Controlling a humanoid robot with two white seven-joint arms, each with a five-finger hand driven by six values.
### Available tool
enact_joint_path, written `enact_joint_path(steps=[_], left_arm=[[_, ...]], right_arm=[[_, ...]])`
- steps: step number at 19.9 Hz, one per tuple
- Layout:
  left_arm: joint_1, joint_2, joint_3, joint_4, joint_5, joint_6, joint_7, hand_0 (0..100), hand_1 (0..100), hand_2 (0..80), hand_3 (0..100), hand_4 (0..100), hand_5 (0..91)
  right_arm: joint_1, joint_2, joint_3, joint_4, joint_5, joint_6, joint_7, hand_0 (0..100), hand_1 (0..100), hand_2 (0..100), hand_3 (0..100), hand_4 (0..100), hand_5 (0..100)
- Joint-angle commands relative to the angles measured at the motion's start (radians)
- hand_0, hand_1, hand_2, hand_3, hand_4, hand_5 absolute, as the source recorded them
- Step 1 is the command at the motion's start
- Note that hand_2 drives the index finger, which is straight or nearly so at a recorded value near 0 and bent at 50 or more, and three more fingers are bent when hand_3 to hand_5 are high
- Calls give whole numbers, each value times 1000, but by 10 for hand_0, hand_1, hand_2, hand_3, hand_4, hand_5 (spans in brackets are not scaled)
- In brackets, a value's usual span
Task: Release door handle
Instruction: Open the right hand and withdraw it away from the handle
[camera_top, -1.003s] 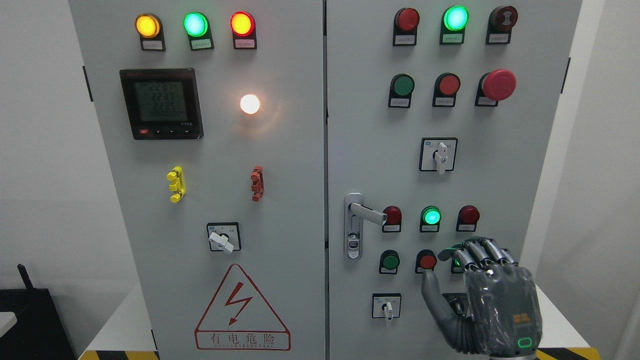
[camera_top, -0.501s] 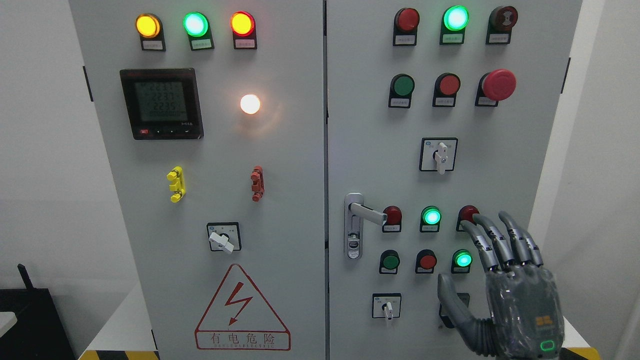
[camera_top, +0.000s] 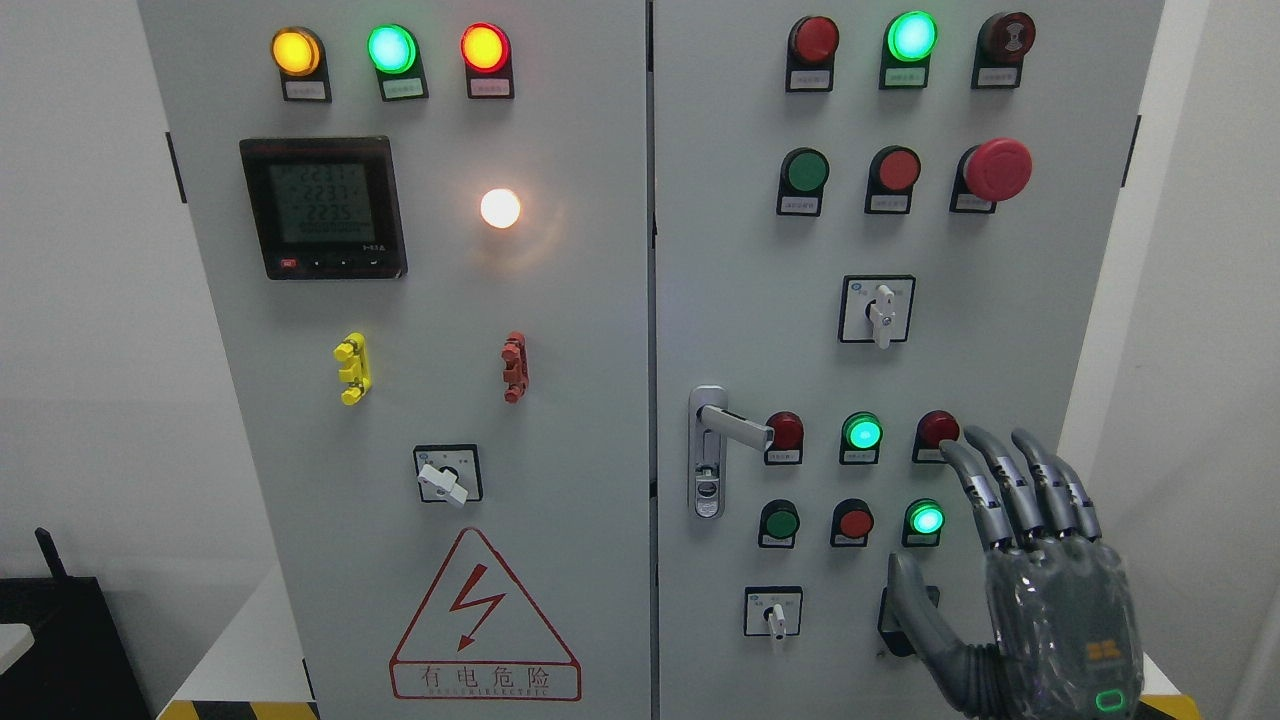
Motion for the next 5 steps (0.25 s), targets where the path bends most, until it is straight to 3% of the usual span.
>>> enact_joint_path(steps=[1,5], left_arm=[[-26,0,17,0,0,1,1,120,389,0,0,0,0],[-26,0,17,0,0,1,1,120,389,0,0,0,0]], right_arm=[[1,0,-10,-5,-7,-2,9,512,104,116,165,107,0],[1,0,-10,-5,-8,-2,9,506,103,117,169,111,0]])
